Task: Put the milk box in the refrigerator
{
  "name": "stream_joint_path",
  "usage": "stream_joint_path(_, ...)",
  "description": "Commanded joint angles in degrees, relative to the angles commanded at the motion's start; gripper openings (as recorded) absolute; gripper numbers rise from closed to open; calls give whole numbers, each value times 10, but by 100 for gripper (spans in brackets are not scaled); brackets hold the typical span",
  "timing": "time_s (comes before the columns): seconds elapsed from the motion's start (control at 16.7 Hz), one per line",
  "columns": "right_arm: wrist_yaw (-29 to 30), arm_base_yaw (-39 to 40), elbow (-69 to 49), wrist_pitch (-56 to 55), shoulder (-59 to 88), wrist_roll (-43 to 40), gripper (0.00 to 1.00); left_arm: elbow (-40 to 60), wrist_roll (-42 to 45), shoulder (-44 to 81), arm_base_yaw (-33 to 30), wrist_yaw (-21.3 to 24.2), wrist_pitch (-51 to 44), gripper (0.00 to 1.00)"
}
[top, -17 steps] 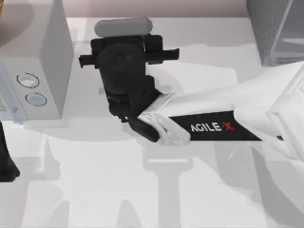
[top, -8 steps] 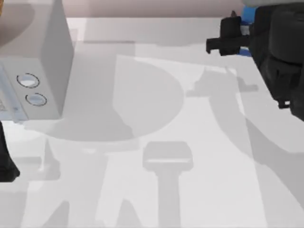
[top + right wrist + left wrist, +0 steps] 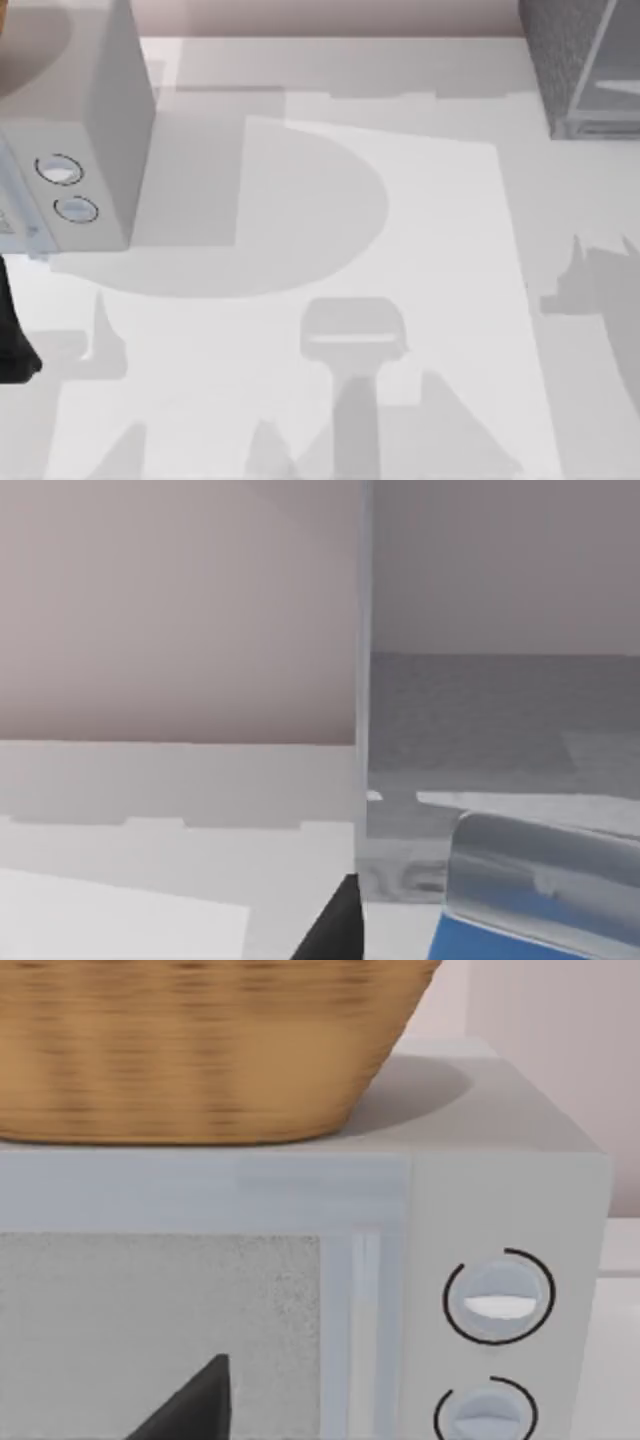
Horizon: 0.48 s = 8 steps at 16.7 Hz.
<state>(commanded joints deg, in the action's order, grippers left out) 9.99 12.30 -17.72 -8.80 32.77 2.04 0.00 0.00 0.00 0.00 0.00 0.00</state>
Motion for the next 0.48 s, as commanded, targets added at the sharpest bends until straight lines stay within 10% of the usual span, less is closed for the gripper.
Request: stream_joint_path(0.48, -94, -115, 170, 82, -309, -18, 0, 0, 0, 0, 0, 0, 0, 100)
